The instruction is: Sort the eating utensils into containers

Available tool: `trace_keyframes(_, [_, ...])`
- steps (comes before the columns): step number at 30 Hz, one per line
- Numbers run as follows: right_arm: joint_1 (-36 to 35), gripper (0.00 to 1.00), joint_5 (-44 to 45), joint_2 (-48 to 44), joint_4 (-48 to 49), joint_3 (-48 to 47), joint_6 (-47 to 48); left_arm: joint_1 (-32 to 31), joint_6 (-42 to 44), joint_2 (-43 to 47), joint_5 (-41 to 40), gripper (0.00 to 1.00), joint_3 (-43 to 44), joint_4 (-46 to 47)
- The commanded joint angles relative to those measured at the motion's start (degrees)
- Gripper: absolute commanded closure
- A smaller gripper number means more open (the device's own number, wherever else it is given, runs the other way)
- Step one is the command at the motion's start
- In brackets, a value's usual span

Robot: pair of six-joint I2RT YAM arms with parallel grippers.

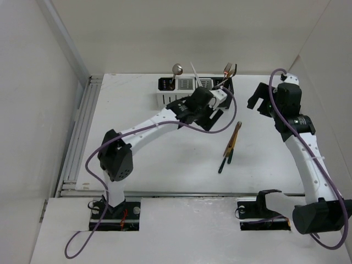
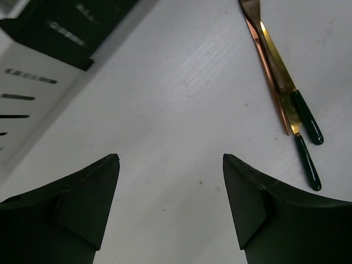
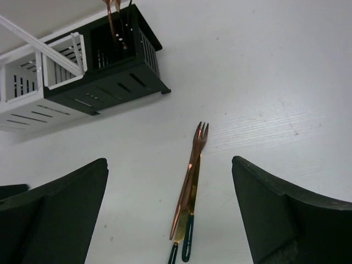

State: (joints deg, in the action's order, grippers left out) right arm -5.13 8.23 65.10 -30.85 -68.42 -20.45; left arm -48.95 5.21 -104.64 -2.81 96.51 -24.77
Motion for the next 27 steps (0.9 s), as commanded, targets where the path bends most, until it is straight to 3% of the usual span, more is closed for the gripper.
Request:
trace_keyframes(1, [1.08,0.02,-5.67,-2.61,0.44,-1.09,-0.82,-0.45,-2.75,-2.75,2.54,0.27,4.56,-2.21])
trace_keyframes(7, [2.22,0.05,-4.72,-1.12,-5.26,-4.17,1.72,-3.87,1.98,-4.95,4.91,0.29,7.02,0.78])
trace_keyframes(13, [5.13,0.23,-0.69,-7.35,-8.96,-0.05,2.96,-8.00,2.70,-13.30,11.32,0.31,11.42,-2.03])
trace_keyframes(22, [6.36,0.26,11.36,-13.25,-12.56,-0.04,2.95,-9.41,-2.39,-21.11,11.43,0.31,13.87,6.92])
trace_keyframes(27, [6.36,0.27,11.37,-13.25,-12.57,-0.04,3.48,-9.41,-5.30,-26.75,9.32,0.31,20.02,9.13])
